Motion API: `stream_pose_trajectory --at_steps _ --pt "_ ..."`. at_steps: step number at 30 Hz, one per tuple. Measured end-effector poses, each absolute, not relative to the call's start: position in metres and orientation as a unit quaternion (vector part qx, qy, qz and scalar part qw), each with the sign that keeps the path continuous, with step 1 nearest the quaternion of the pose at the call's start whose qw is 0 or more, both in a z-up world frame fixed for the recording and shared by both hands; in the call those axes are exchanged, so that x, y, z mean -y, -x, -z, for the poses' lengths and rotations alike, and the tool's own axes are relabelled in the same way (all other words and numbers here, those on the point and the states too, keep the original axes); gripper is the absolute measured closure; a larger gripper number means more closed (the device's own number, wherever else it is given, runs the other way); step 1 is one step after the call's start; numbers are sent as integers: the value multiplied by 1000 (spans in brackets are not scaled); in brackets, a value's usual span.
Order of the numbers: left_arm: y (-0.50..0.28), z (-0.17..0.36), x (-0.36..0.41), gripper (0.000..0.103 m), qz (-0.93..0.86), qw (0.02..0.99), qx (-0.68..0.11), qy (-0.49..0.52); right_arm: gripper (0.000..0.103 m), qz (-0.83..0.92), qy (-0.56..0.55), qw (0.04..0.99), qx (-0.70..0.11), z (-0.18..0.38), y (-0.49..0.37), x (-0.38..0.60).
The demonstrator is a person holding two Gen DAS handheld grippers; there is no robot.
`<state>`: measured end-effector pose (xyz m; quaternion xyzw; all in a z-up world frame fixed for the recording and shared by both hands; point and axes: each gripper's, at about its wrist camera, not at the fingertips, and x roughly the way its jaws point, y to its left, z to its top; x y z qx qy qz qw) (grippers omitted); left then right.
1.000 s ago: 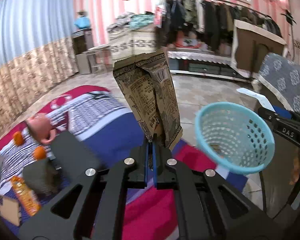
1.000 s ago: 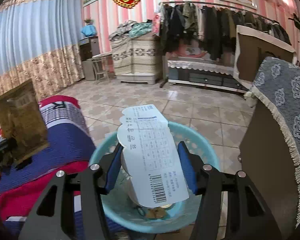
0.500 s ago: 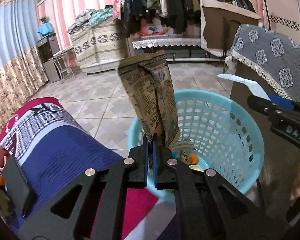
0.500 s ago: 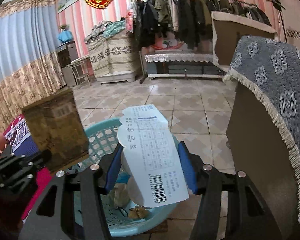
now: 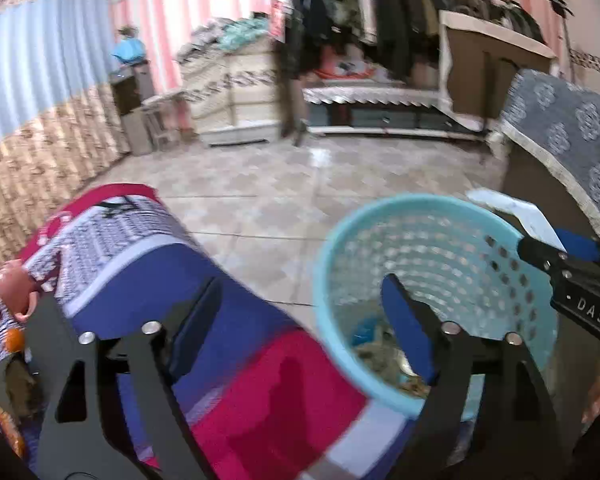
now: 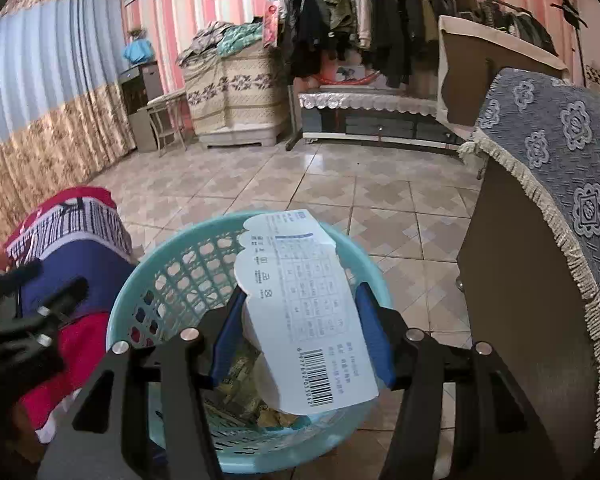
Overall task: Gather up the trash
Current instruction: 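Carry receipt and packet over the blue basket and open both tools to drop them, then move both tools back over the bed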
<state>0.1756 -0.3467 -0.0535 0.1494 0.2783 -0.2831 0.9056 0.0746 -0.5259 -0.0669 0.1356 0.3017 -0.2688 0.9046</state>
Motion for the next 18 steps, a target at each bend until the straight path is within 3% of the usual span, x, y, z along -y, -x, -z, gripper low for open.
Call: stream_pose_trajectory --at_steps 2,9,12,18 --pt "-178 50 332 15 262 915 -270 -145 48 262 -129 905 -309 68 -81 520" --pt "-191 38 282 10 212 933 -270 -106 46 250 -98 900 -342 77 -112 502" --pt "-191 35 265 9 192 939 -265 -109 32 251 -84 900 -346 79 -120 496" --pt "-187 26 228 6 164 947 -257 -100 23 258 -58 906 -330 70 -120 482"
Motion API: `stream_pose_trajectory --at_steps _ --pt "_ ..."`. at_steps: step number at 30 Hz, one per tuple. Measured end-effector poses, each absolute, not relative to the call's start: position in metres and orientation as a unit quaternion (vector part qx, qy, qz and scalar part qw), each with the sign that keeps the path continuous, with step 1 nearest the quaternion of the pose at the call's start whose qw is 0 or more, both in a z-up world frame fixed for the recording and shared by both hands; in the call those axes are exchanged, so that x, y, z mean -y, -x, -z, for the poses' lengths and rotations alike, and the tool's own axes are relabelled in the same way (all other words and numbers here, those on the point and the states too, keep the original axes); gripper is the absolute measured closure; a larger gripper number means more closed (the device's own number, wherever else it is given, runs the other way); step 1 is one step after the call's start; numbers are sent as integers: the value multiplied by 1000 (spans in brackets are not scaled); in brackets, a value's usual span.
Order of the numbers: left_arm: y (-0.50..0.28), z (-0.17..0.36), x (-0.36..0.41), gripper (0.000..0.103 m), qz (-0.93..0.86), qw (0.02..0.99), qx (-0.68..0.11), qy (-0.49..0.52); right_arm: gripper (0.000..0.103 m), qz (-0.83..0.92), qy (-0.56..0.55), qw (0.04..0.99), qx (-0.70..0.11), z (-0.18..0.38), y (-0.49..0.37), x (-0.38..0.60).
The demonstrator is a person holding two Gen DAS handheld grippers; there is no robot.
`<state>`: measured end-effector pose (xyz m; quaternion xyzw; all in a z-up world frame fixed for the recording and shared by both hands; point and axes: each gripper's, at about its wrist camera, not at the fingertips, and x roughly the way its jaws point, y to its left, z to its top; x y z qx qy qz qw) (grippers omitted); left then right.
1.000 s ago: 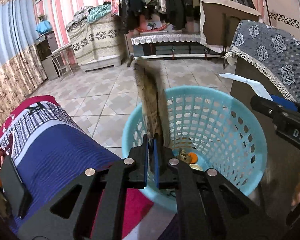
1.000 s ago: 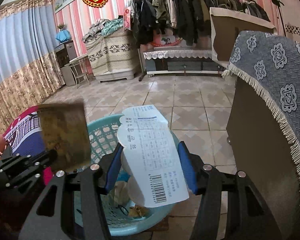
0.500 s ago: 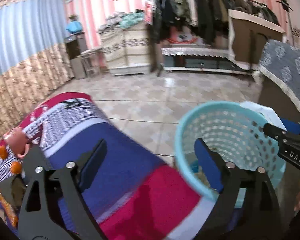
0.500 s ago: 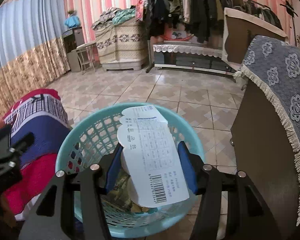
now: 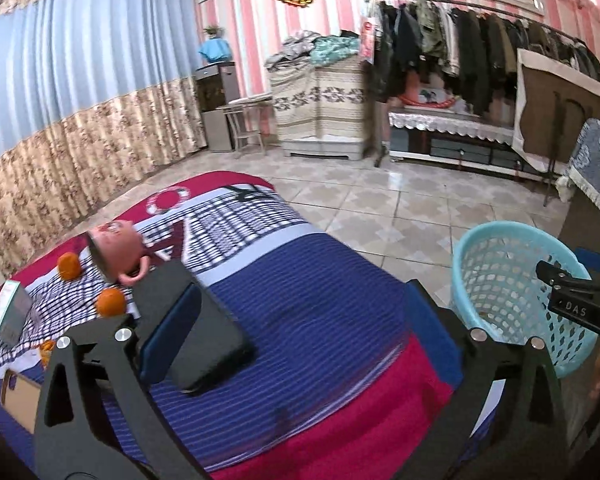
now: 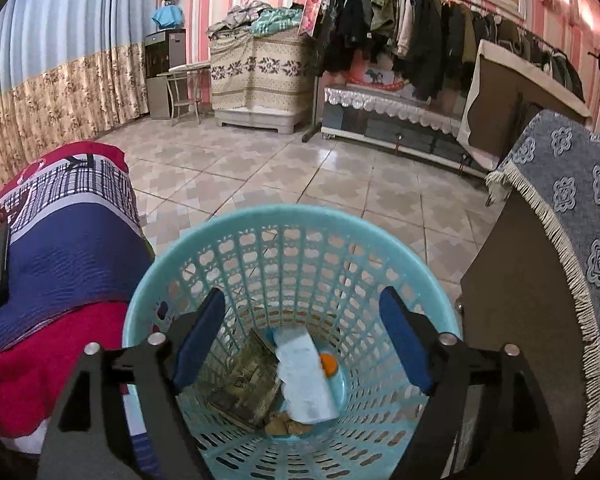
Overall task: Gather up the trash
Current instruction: 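Move both tools back over the bed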
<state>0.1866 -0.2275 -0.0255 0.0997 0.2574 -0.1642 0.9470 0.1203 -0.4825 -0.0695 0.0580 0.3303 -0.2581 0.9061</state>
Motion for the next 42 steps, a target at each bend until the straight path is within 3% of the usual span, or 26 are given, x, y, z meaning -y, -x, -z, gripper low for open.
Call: stream_pose_trajectory --at_steps 2,9,20,31,42 --pt "-186 22 216 6 155 949 -257 -93 16 258 -55 908 -326 67 -120 478" --pt "-180 12 166 6 114 958 -252 -75 12 246 -51 918 -308 53 -115 462" --pt "-165 2 69 6 34 966 -251 -52 11 181 -55 940 -285 35 -118 410" --pt "-161 34 -20 6 -32 956 -290 -29 11 96 -17 955 -281 29 -139 325" --pt "-185 73 -16 6 -13 937 -349 -17 11 46 11 953 -298 38 -154 263"
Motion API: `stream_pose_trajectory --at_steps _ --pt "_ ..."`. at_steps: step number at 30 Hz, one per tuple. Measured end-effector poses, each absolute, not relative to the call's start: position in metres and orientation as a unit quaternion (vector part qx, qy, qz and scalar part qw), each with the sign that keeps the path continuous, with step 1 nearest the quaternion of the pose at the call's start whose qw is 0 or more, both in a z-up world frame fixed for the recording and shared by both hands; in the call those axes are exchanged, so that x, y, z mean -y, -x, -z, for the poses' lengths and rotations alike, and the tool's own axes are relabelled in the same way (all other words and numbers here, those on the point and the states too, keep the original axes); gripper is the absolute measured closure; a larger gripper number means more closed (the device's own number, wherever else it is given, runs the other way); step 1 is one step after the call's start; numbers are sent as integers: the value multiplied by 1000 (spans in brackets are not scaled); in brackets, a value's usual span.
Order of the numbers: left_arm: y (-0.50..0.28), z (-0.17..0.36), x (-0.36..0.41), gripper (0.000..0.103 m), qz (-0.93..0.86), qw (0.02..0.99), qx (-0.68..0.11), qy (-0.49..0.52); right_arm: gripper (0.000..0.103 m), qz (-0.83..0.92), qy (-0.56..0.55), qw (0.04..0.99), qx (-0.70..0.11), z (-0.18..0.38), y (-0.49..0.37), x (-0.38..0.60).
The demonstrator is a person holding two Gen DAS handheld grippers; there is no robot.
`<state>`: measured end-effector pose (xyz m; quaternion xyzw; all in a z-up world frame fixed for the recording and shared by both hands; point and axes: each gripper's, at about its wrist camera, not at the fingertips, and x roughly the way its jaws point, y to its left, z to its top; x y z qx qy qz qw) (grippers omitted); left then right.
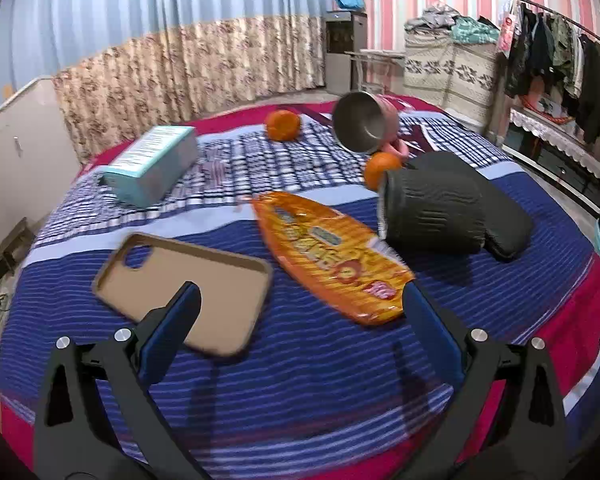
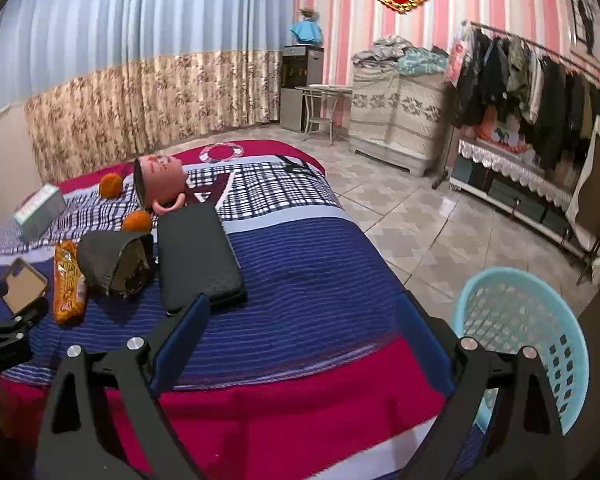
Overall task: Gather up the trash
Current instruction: 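Move both tools back over the bed, then grasp the orange snack bag with the left tool, then grasp the black knit item with the right tool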
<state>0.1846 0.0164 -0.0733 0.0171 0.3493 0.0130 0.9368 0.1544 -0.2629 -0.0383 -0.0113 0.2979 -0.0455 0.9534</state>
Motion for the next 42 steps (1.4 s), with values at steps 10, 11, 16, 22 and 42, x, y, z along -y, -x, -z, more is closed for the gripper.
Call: stream_pose_trajectory --at_steps 10,11,16,22,42 --pt "-214 95 6 50 50 913 -405 -4 11 42 4 949 -312 44 -159 255" --pt "-211 94 5 64 54 915 -401 -2 11 42 2 949 -312 44 -160 255" --pt "-194 81 -2 89 61 923 -378 -20 11 32 -6 948 -316 46 -163 245" --pt "-173 51 -37 92 49 940 -336 -19 11 5 7 948 -317 47 -167 216" --pt "-165 38 -161 93 -42 948 -315 19 11 -80 4 929 -362 71 -233 96"
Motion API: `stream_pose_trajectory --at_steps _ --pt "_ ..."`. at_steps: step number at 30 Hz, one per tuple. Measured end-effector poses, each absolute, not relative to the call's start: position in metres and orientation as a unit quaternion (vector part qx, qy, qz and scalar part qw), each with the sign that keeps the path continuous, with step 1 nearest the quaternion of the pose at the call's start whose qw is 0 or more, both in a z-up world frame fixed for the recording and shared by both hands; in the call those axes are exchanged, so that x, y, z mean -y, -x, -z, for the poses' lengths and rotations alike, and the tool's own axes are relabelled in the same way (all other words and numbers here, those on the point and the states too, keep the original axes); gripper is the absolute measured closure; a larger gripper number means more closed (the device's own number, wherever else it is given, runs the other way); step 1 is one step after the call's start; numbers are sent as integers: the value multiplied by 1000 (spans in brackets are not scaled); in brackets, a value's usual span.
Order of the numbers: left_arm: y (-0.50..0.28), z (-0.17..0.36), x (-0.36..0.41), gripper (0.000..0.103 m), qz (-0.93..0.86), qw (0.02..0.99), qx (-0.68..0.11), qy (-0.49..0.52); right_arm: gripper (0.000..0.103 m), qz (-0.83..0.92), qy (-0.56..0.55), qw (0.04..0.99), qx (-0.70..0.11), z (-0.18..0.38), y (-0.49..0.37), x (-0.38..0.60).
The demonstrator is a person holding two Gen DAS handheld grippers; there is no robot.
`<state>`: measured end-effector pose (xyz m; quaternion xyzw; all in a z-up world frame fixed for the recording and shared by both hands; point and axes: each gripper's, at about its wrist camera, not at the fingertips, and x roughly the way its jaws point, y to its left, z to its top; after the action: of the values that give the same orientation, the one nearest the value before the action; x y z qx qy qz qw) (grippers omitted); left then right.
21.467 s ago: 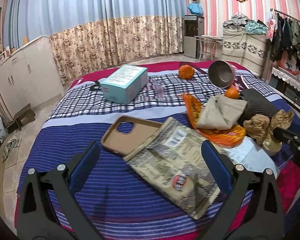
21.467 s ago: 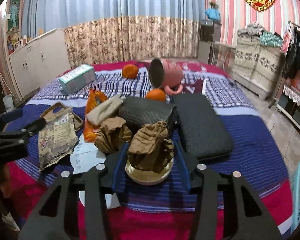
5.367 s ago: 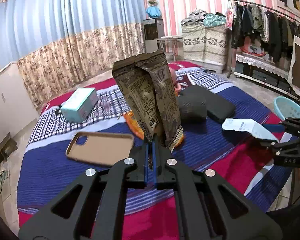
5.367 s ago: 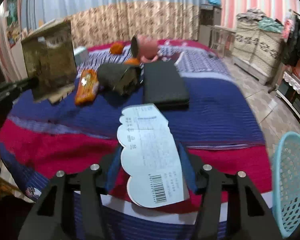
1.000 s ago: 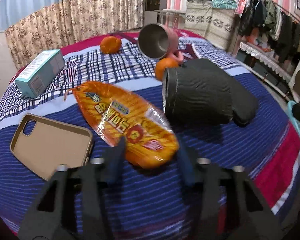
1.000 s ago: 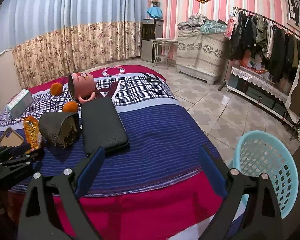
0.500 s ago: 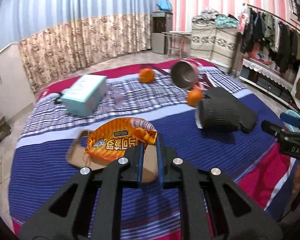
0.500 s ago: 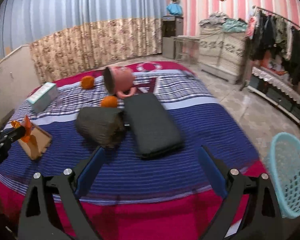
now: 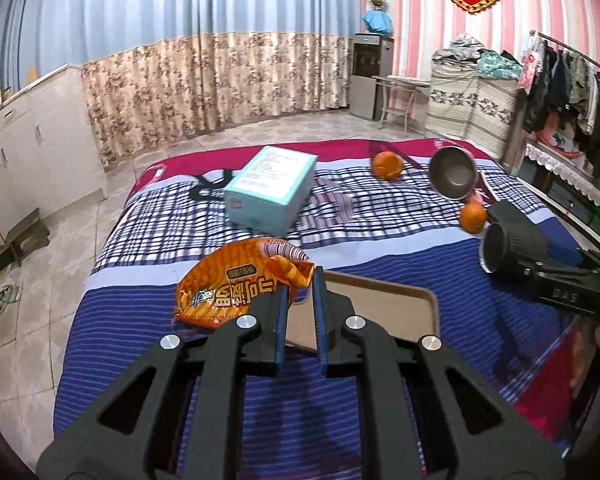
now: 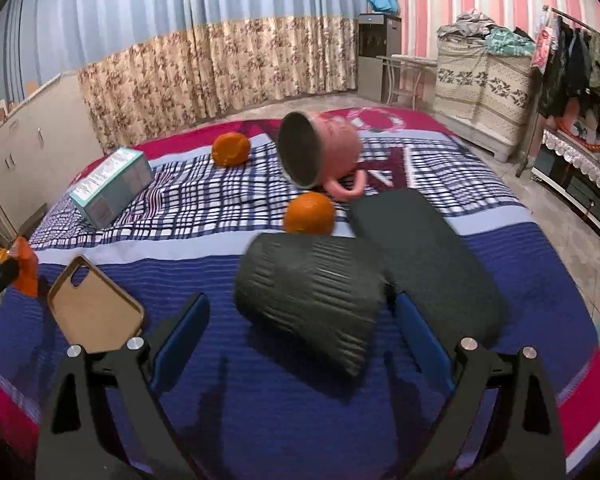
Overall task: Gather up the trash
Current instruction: 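Grasp the black knit item with the right tool, then carry the orange snack bag and black knit item over the blue basket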
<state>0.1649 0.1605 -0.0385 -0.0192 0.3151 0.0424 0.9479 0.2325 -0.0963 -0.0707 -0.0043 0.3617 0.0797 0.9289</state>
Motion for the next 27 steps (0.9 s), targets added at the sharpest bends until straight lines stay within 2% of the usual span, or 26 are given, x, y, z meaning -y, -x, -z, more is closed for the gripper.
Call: stream_pose_trajectory --at_steps 5,7,8,10,12,14,21,27 --pt "-170 42 -166 93 -53 947 -317 24 13 -73 37 925 -370 82 -239 76" --pt "-171 43 -164 93 -55 946 -318 24 23 -88 28 926 -367 81 -238 80" --pt "-172 44 -163 93 -56 946 -318 23 37 -91 29 925 -369 81 -238 82" --pt "-173 44 -161 93 -56 946 -318 23 45 -102 27 922 -371 81 -236 88" --pt "-171 44 -156 93 -54 946 -319 18 61 -111 16 920 -375 80 -233 95" --pt "-169 42 -146 93 -50 947 -318 12 67 -121 1 921 -370 76 -227 103" --pt "-162 28 -119 93 -31 951 -306 2 81 -143 -1 928 -343 57 -205 124" --pt "-153 6 -87 93 -11 958 -288 -14 81 -142 -13 941 -308 31 -181 154"
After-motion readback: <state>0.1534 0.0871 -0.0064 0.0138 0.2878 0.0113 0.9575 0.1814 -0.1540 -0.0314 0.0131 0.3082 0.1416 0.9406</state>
